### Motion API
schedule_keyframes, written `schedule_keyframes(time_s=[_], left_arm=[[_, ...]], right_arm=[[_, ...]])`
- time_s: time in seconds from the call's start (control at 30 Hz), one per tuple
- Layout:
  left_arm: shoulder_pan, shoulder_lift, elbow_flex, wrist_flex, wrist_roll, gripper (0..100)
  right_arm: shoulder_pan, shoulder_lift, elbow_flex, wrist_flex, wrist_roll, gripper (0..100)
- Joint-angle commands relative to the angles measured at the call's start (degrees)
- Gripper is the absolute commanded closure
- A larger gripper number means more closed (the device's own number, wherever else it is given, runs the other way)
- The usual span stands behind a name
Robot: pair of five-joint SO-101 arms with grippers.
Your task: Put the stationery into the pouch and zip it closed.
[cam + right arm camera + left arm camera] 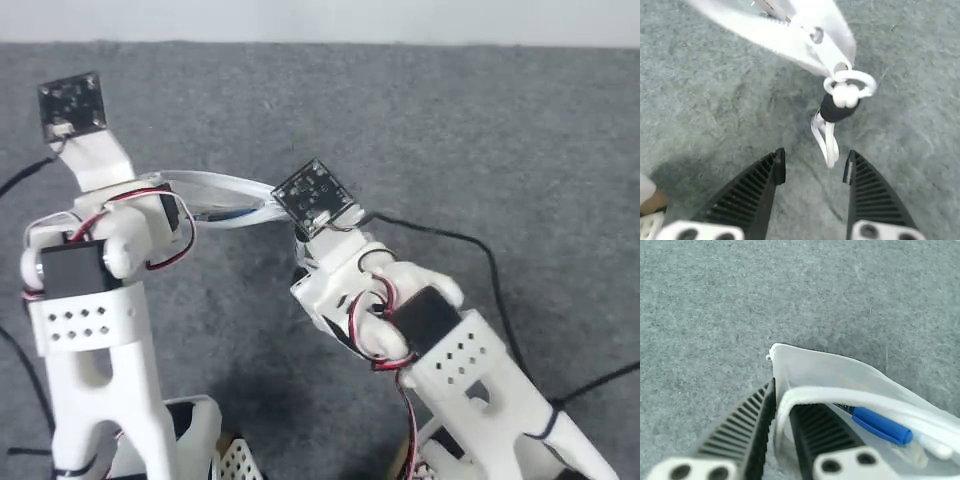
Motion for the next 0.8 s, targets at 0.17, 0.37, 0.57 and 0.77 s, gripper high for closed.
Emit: schedule_keyframes(time_s=[0.17, 0.37, 0.57, 0.77], left_arm=[[-0.26, -0.26, -0.66, -1.76, 0.62, 99], [-0.26, -0.26, -0.66, -1.67, 0.62, 99], [-0.26, -0.18, -0.66, -1.58, 0.62, 99], [-0.26, -0.18, -0.66, -1.49, 0.62, 99]], right_arm=[[0.31, -2.33, 7.47, -15.87, 0.88, 81.0], [0.4, -2.33, 8.0, -17.01, 0.88, 81.0], [3.56, -2.33, 8.0, -18.77, 0.88, 81.0], [4.35, -2.15, 9.05, -21.23, 0.88, 81.1]])
